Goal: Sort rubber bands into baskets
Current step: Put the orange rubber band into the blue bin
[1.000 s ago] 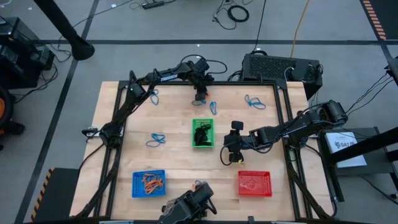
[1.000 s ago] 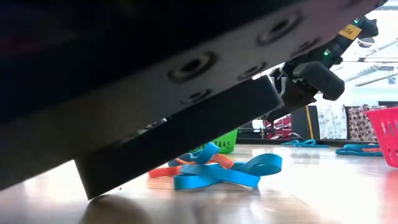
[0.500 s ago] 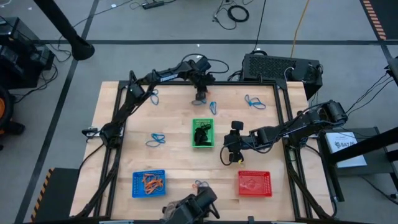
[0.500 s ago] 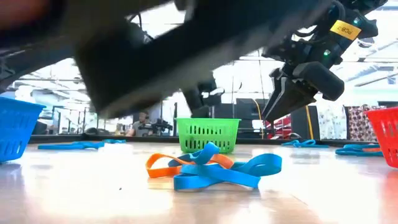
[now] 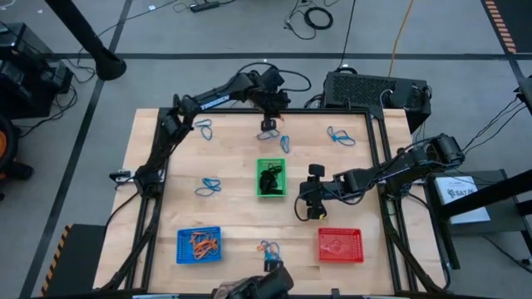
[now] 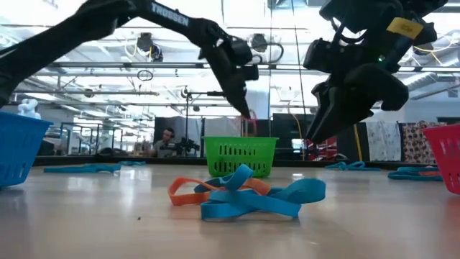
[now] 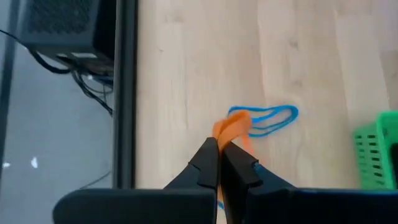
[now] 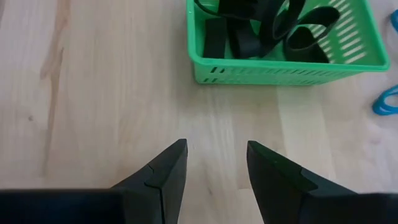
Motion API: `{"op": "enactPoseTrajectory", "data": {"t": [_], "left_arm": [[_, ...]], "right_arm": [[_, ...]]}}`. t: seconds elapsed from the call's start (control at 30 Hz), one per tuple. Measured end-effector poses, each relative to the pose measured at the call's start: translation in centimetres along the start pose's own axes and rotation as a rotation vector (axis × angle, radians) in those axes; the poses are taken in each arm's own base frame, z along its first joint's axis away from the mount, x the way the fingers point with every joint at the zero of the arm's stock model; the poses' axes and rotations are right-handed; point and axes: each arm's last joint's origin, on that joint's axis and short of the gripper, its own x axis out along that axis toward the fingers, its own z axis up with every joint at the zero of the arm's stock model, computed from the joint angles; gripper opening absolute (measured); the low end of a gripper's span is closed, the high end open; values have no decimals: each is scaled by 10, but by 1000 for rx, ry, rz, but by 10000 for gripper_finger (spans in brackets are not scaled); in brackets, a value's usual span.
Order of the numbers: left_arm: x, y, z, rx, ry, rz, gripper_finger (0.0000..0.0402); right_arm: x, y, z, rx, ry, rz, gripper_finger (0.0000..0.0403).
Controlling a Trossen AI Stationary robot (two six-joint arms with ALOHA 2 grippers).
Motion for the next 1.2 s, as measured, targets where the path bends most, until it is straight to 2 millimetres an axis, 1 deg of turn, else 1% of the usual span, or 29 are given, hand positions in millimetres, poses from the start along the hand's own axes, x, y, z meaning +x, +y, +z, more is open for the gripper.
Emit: {"op": "enactPoseTrajectory", "data": {"t": [0.1,0.17,0.23,0.33,0.4,0.5,0.6,0.83,0.97,1.1,1.2], "left_arm": [[-10,-1,5,-26,-36,21,3],[-6,1,5,-53,-44,26,3],[10,2,0,-72,-22,12,2],[39,0,-14,-91,49,-32,2],[54,-1,-21,-94,80,-51,2],[70,3,-26,-95,105,-13,3],[82,9,-29,-98,101,23,16],[94,12,-31,-86,84,38,53],[93,16,-33,-94,76,44,63],[93,16,-35,-97,89,41,53],[93,15,-34,-94,94,35,23]], "right_arm": [[0,0,0,12,-4,4,160],[0,0,0,27,-3,4,160],[0,0,0,42,-3,5,160],[0,0,0,62,5,5,160],[0,0,-1,67,9,5,160],[0,0,-1,65,8,5,160],[0,0,-1,63,8,5,160],[0,0,-1,42,8,4,160],[0,0,-1,40,8,4,160],[0,0,-1,40,8,4,160],[0,0,-1,40,8,4,160]]}}
